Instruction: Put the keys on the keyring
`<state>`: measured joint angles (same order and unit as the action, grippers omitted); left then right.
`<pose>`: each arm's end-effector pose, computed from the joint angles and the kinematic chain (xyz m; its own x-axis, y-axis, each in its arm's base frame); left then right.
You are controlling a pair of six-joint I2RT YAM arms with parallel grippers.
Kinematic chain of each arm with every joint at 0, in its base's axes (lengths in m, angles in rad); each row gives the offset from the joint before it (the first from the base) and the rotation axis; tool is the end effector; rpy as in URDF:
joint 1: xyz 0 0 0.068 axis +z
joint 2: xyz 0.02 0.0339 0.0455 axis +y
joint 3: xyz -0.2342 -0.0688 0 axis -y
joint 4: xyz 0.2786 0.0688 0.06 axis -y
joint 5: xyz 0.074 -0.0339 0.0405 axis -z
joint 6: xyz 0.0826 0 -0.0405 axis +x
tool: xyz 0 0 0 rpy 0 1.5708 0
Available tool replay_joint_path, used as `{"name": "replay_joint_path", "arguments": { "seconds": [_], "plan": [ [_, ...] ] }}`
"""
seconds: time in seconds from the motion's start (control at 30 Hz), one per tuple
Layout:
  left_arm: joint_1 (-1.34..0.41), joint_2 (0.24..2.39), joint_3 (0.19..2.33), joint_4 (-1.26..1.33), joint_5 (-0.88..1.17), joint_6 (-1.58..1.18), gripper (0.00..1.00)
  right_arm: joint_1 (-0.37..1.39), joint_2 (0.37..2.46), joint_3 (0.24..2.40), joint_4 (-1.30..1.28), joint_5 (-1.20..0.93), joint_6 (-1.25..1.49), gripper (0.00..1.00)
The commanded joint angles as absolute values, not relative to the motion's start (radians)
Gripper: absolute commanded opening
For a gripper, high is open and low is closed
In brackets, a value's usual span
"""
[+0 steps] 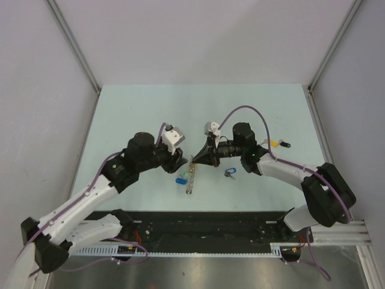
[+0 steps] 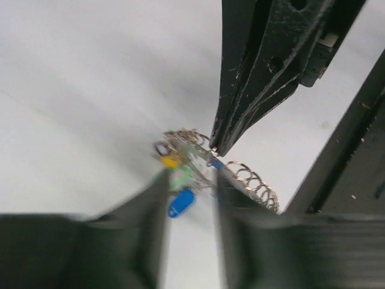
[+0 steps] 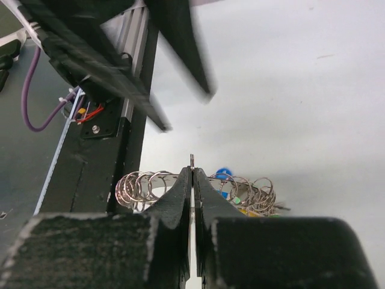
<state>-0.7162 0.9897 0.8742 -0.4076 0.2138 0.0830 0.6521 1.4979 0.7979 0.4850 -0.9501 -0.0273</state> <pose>0.2217 -0.2162 0.2595 -0.3108 0.3780 -0.8721 0.8088 0.5871 -0.0338 0.2564 0.2803 0.1875 -0.1426 -0.1289 -0.9813 -0.9889 -0.0236 0.1468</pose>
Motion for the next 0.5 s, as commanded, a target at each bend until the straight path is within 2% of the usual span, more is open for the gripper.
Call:
{"name": "replay_joint_path", "arguments": {
  "seconds": [0.0, 0.13, 0.17, 0.23, 0.3, 0.37, 0.47],
  "plan": [
    [-0.698, 0.778, 0.815, -0.215, 0.203, 0.051, 0.6, 0.658, 1.367, 0.836, 0.485, -0.913, -0.022, 0.0],
    [-0.687, 0.663, 0.755, -0.138, 0.202, 0.029, 0.73, 0.673, 1.287, 0.822, 0.497, -0.855, -0.005, 0.0],
    [-0.684, 0.647, 0.736, -0.114, 0.222, 0.028, 0.81, 0.681, 1.255, 0.807, 0.524, -0.839, 0.026, 0.0],
    [-0.678, 0.641, 0.732, -0.104, 0.258, 0.022, 0.88, 0.689, 1.221, 0.79, 0.552, -0.802, 0.063, 0.0],
    [-0.672, 0.65, 0.744, -0.103, 0.294, 0.008, 0.87, 0.71, 1.178, 0.769, 0.578, -0.77, 0.075, 0.0],
    [-0.654, 0.664, 0.747, -0.086, 0.325, -0.014, 0.81, 0.727, 1.142, 0.758, 0.583, -0.743, 0.086, 0.0],
    [-0.605, 0.657, 0.72, -0.013, 0.414, -0.075, 0.77, 0.756, 1.105, 0.717, 0.633, -0.689, 0.126, 0.0]
  ]
}}
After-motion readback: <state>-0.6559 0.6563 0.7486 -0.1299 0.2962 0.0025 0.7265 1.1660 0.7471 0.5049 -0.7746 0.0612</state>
